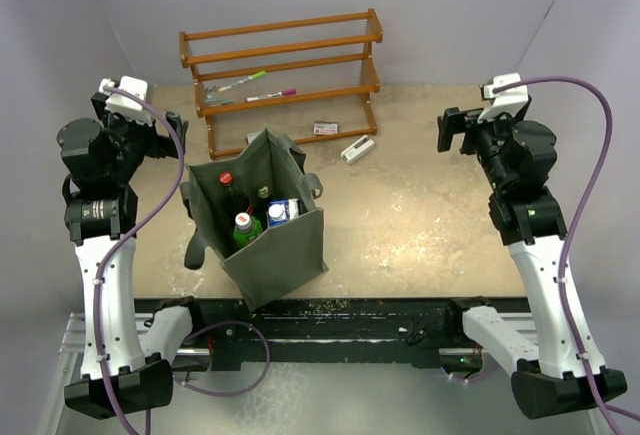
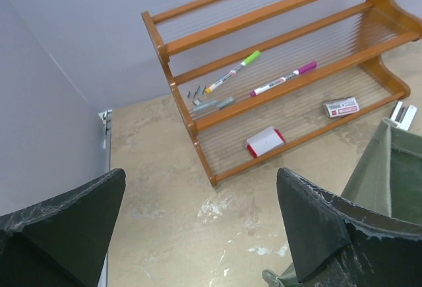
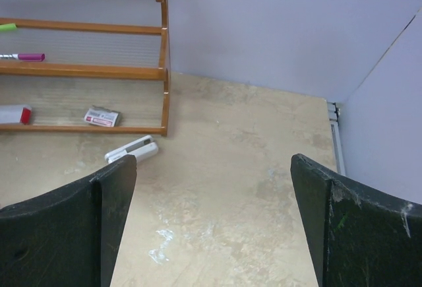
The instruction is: Place the beverage into the canvas bag
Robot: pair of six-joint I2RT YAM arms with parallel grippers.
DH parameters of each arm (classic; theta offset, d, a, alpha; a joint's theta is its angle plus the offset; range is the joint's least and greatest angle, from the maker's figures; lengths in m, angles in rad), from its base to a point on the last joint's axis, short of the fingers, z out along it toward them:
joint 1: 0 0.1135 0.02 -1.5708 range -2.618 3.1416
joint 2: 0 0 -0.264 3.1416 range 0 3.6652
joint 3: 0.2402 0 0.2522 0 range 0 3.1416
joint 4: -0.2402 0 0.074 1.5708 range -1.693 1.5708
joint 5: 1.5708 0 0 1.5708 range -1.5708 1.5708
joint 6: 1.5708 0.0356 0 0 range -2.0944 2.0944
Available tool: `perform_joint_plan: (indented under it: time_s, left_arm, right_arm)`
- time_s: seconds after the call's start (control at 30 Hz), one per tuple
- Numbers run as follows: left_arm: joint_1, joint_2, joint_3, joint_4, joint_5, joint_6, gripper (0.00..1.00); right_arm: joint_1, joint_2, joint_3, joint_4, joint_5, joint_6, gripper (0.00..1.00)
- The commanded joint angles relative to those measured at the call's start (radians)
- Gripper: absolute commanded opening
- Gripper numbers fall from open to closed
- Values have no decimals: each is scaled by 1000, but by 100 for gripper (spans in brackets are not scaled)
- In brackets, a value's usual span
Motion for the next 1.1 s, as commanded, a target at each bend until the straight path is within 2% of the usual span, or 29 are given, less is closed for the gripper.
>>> perform_joint_plan:
  time_s: [0.0, 0.27, 0.4, 0.53, 0.83, 1.07]
  left_arm:
    - [6, -50, 9, 101, 84, -18, 99]
    - [7, -112, 57, 29, 118, -14, 99]
    - [6, -152, 63, -11, 74, -3, 99]
    - [7, -175, 41, -28, -58, -73, 99]
    - [10, -199, -6, -68, -27, -37, 99]
    - [22, -236, -15, -87, -41, -22, 99]
  right_arm:
    - [-1, -44, 18, 17, 26, -6, 100]
    - [0, -82, 18, -37, -6, -11, 100]
    - [-8, -140, -32, -18, -16, -46, 100]
    - [-13, -171, -96, 36, 20, -97, 100]
    - [-16, -218, -159, 90, 93, -95, 100]
    - [-16, -218, -175, 85, 46, -132, 100]
